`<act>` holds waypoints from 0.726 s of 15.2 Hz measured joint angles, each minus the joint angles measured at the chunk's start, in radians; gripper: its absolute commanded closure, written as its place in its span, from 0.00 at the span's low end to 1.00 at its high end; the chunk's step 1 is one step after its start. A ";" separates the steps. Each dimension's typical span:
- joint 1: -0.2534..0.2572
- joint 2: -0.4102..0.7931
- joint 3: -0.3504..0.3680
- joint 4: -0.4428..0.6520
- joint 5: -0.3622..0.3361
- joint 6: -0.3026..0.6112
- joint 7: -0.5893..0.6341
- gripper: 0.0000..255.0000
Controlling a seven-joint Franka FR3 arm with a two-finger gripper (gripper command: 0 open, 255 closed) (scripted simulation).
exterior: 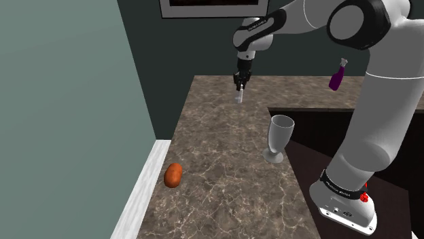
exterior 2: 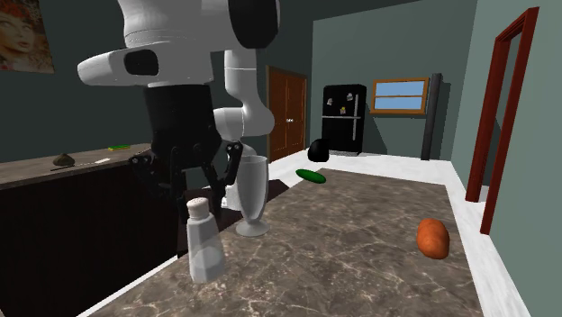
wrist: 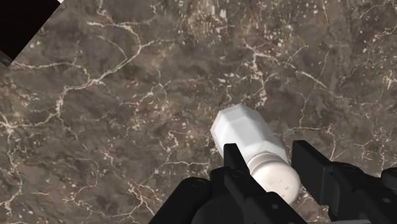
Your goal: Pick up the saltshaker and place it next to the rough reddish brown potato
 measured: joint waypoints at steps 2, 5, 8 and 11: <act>0.001 -0.011 -0.001 0.015 -0.005 -0.025 0.006 1.00; 0.000 -0.023 -0.003 0.040 -0.010 -0.062 0.010 1.00; 0.001 -0.031 -0.003 0.070 -0.015 -0.099 0.015 1.00; 0.018 -0.054 0.007 0.055 -0.022 -0.103 0.045 1.00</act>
